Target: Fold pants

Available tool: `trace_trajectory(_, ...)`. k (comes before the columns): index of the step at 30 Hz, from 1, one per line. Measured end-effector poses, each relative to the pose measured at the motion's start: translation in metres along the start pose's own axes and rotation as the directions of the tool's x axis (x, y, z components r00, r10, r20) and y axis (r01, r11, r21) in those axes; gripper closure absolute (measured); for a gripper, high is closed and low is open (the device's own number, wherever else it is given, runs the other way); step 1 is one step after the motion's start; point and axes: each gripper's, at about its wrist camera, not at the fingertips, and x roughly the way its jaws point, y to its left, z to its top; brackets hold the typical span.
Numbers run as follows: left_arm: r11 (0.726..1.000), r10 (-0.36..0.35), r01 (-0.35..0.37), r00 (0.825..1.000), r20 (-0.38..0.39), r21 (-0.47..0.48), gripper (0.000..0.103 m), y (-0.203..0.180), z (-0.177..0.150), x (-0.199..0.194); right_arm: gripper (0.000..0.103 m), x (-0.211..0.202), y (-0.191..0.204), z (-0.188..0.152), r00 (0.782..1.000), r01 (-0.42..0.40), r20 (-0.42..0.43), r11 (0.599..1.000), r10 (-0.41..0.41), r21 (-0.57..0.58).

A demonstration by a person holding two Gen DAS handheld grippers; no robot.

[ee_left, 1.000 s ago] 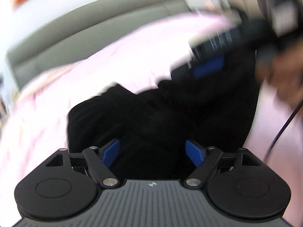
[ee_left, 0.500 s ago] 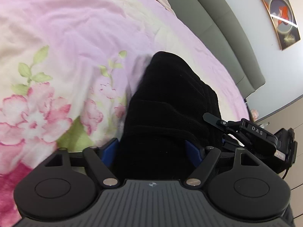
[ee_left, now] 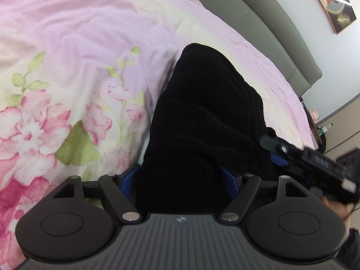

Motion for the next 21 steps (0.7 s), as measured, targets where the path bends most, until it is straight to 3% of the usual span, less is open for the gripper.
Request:
trace_trajectory(2, 1.0, -0.013, 0.013, 1.0, 0.0, -0.023, 0.016, 0.005, 0.001, 0.003, 0.066, -0.01, 0.002, -0.012, 0.998, -0.036, -0.042, 0.999, 0.035, -0.004)
trace_trajectory(5, 1.0, -0.008, 0.008, 1.0, -0.008, -0.009, 0.016, 0.003, 0.0, 0.003, 0.067, -0.017, 0.002, -0.04, 0.998, -0.011, -0.066, 0.999, 0.008, -0.037)
trace_trajectory(9, 0.993, 0.073, -0.072, 0.997, -0.009, 0.094, 0.012, -0.01, -0.009, 0.007, 0.066, -0.012, -0.005, -0.067, 0.998, -0.01, -0.067, 1.0, 0.009, -0.019)
trace_trajectory(12, 0.996, 0.063, -0.063, 0.998, 0.007, 0.056, 0.012, -0.008, -0.009, -0.003, 0.063, -0.029, 0.01, -0.063, 1.0, -0.009, -0.021, 0.993, 0.007, -0.115)
trace_trajectory(16, 0.989, 0.128, -0.134, 0.988, 0.09, 0.064, 0.018, -0.019, -0.006, -0.024, 0.049, -0.09, -0.009, -0.055, 0.99, 0.032, 0.136, 0.997, -0.023, -0.064)
trace_trajectory(19, 0.967, 0.183, -0.21, 0.966, 0.181, 0.144, 0.019, -0.045, -0.005, -0.038, 0.035, -0.143, -0.041, -0.048, 0.944, 0.148, 0.285, 0.986, -0.163, 0.076)
trace_trajectory(21, 0.956, 0.171, -0.217, 0.958, 0.23, 0.195, 0.019, -0.067, -0.005, -0.044, 0.029, -0.177, -0.066, -0.048, 0.879, 0.234, 0.368, 0.947, -0.304, 0.222)
